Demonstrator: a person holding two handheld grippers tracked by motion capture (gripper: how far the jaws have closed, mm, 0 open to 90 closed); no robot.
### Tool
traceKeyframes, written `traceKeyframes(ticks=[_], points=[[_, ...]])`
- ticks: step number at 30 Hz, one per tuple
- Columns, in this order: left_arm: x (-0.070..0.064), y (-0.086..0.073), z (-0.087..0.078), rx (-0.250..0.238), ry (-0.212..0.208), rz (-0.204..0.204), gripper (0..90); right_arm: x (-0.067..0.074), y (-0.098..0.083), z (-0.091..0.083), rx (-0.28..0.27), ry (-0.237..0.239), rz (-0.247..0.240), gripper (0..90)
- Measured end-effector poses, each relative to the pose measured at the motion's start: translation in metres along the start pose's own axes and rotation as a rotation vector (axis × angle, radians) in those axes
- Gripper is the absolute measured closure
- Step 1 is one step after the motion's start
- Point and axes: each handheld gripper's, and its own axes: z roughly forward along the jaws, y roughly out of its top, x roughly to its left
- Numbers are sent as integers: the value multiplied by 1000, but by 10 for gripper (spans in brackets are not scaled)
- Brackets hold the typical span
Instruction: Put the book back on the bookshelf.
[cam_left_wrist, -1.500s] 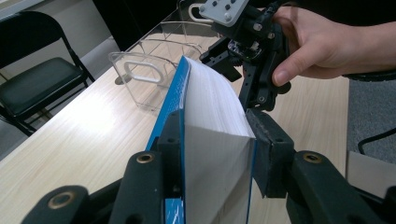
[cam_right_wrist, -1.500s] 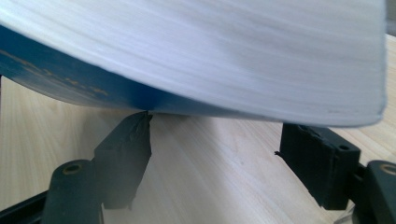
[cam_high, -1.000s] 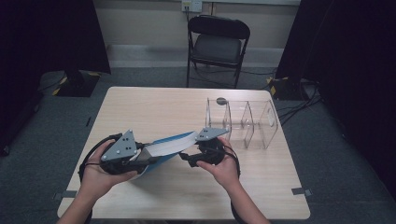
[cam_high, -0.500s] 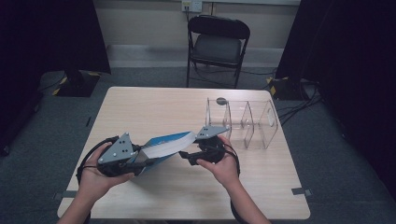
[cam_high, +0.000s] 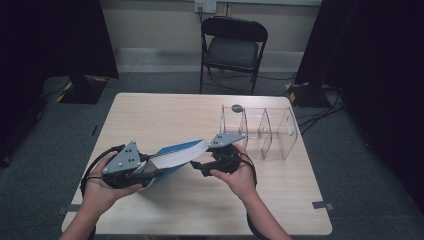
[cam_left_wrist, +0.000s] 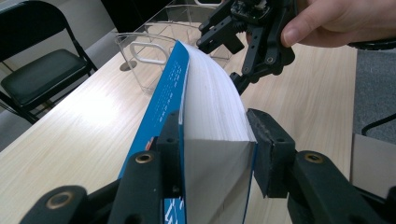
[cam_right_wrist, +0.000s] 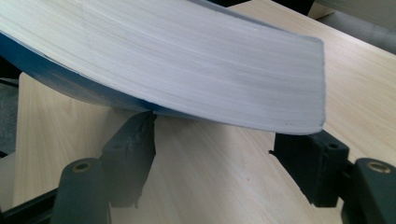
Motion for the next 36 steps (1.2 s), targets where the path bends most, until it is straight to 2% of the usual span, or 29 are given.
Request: traceKeyframes(ticks=[5,9,14,16,20,29,32,36], points=[[-1,1,-1,9,2,6,604,1,1,0,-3,-1,-6,285],[-1,-1,-1,-7,4,-10,604,0,2,0,2,0,-10,283],[-1,0,-3,11,14,-4,602,2,4,1,-4,-6,-17,286],[-1,-1,-3,-3,14,-16,602,2,5,1,-1,-5,-18,286],[1,-2,-6,0,19,-16,601,3,8,1,-3,-10,-22,286],[6,-5,-13,-15,29,-66,602,5,19,5,10,-10,-37,286],[8,-8,-16,-40,31,-93,602,5,23,6,13,-9,-43,286],[11,-10,-19,-48,43,-97,601,6,30,8,20,-14,-48,285]])
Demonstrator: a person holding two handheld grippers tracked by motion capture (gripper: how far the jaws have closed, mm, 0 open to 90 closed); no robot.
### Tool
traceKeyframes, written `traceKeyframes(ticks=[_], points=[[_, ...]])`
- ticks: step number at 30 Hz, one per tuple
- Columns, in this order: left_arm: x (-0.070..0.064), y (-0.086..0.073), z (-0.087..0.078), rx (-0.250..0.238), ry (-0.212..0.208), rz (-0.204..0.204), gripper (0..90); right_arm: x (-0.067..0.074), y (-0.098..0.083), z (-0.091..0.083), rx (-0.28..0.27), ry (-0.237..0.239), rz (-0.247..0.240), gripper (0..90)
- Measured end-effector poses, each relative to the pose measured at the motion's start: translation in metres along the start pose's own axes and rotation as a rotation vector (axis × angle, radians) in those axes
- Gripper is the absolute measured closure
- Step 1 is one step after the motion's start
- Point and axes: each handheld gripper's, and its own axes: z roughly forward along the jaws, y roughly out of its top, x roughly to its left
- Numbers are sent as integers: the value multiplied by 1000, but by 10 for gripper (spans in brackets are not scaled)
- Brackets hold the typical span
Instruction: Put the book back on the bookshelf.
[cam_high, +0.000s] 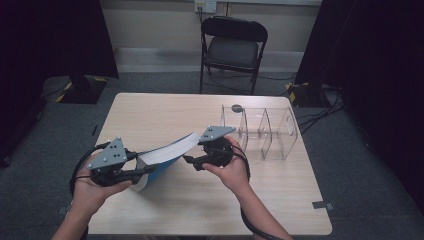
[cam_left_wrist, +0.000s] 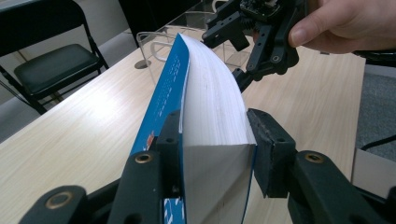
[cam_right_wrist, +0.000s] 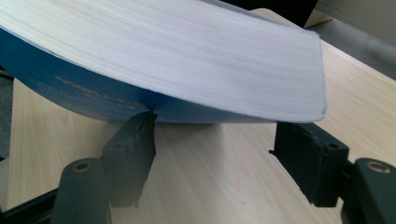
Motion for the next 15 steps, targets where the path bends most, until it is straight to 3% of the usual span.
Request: traceKeyframes(ticks=[11,13,15], points=[[2,-2,-10,-1,13,9,567,3,14,7,-11,0,-13,280],[3,-3,-11,16,45,5,493,4,16,9,-13,3,-16,280],[4,-4,-11,23,77,-22,340,5,17,10,-17,6,-16,281]])
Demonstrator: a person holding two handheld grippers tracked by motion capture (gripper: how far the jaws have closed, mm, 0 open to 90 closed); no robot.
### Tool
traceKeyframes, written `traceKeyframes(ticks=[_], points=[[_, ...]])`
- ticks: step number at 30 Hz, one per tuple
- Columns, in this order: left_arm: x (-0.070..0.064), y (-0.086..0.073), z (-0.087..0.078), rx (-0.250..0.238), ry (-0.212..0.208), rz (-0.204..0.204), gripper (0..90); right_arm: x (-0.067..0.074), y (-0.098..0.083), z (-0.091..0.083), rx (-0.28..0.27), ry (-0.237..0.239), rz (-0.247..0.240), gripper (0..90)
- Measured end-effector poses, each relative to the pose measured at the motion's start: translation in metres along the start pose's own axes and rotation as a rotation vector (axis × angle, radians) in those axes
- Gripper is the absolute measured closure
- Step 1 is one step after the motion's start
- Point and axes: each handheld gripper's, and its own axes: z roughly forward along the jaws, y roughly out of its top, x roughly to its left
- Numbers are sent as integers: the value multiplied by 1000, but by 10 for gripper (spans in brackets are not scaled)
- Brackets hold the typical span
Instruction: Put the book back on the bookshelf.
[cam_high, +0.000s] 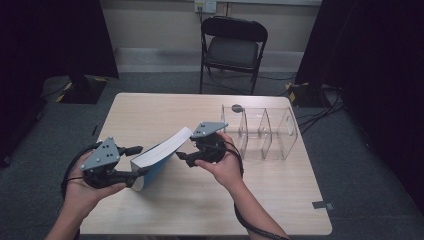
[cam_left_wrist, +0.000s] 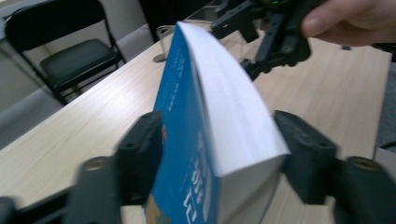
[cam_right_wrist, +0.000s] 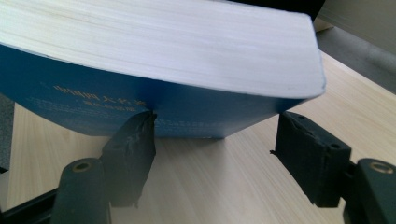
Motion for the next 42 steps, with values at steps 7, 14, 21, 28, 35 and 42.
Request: traceKeyframes(ticks=[7,14,21,28,35,42], points=[[-11,-2,0,21,75,59,211,2,3,2,-7,-8,1,286],[-24,-6,0,57,87,69,169,5,5,2,4,-7,-14,285],[-26,-7,3,67,46,78,228,6,4,2,7,-11,-6,286],[-21,-3,-3,109,4,79,362,7,6,4,0,-18,-3,294],[-16,-1,-10,134,2,100,553,7,7,6,-12,-14,4,294],[-6,-7,-21,144,54,49,605,9,2,12,-12,11,6,275]])
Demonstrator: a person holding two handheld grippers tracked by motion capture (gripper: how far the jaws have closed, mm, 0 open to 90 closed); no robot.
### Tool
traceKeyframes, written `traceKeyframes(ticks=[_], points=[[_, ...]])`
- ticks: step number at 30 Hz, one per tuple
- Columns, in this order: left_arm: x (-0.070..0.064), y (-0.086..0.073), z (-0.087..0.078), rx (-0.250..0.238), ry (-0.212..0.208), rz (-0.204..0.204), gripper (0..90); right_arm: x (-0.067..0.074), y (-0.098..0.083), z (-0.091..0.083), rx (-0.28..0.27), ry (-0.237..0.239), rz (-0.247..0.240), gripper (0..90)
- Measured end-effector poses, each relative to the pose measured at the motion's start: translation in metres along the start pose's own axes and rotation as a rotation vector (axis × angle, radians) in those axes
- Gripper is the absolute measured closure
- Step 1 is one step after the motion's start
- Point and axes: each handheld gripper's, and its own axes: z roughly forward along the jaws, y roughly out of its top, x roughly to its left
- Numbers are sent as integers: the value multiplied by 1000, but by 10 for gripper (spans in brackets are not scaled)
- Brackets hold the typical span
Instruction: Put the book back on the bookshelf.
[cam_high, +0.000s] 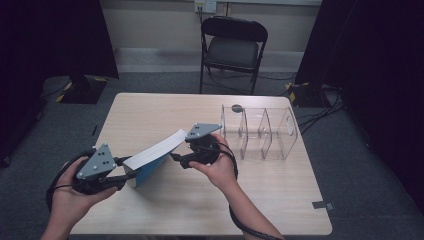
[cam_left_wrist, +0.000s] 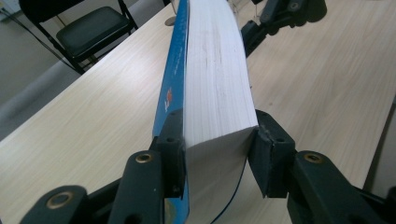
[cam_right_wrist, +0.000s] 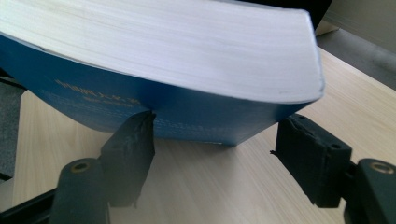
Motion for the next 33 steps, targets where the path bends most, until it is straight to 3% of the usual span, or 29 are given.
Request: traceKeyframes(ticks=[4,12,17,23,33], points=[[5,-3,-2,-12,-6,-48,613,2,1,5,-10,0,-5,266],[11,4,-2,1,0,-70,615,-1,1,6,-11,-6,-3,261],[24,4,-4,-12,6,-134,615,-3,-11,3,11,-8,-5,257],[37,3,-8,-7,10,-186,614,-6,-37,-3,64,-11,5,232],[53,-4,-14,-18,21,-244,612,-5,-96,-10,206,-26,27,172]])
